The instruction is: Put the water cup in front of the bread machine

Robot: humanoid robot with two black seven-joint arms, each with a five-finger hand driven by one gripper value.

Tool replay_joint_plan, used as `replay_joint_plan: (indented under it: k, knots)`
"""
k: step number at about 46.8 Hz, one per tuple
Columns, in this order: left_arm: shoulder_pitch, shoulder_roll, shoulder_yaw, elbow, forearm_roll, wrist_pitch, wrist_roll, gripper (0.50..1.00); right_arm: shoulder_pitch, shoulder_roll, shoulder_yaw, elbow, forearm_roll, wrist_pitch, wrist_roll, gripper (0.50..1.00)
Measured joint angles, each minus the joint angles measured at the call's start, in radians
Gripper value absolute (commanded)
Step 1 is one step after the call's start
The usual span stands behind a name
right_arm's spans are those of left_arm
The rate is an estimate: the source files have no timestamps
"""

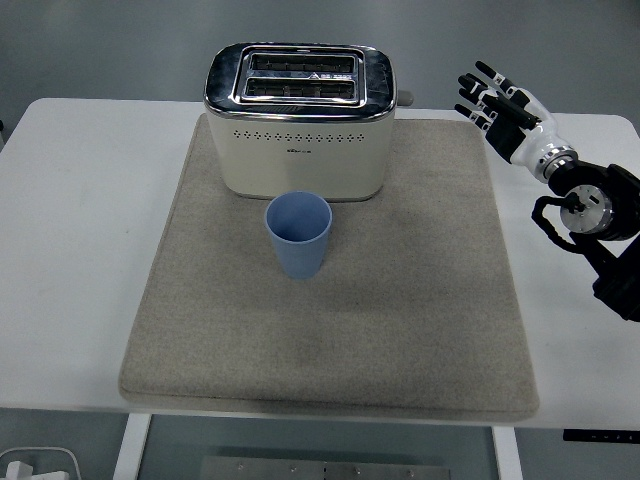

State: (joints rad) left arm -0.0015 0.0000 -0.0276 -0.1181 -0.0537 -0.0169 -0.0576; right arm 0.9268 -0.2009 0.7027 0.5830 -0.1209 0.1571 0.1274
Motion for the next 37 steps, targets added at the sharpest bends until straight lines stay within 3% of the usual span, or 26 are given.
replay_joint_plan:
  k: [12, 37]
  knots:
    - [0.000, 0.000, 0.000, 0.000, 0.000, 0.000, 0.000, 1.000, 0.000, 0.035, 0.047, -0.014, 0.064, -0.001, 0.002, 0.928]
    - [0.000, 0.000, 0.000, 0.000, 0.000, 0.000, 0.000, 1.000, 0.004, 0.023, 0.057, -0.019, 0.135, -0.003, 0.003, 0.928]
